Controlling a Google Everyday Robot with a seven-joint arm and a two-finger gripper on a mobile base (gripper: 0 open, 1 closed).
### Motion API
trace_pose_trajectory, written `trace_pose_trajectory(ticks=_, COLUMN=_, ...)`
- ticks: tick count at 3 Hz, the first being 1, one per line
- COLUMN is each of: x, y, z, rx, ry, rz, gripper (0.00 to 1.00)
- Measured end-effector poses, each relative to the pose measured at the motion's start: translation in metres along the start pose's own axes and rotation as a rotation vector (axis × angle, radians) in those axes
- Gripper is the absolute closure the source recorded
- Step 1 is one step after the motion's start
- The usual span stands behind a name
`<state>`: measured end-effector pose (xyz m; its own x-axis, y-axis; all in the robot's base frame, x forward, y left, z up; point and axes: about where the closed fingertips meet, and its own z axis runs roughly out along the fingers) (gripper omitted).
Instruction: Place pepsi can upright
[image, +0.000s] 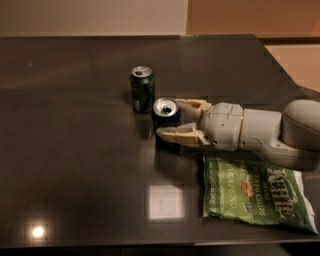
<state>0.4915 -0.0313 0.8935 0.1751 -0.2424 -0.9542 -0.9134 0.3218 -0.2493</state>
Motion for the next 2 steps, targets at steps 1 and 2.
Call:
trace_pose_trajectory(ticks=1, x=-0.0029, y=0.0012, z=0.0012, rx=-0.001, ry=0.0, rz=-0.006, gripper=0.0)
trace_pose_trajectory(ticks=2, x=-0.003, y=0.0013, z=0.0013, rx=-0.001, ry=0.0, rz=-0.006, gripper=0.0)
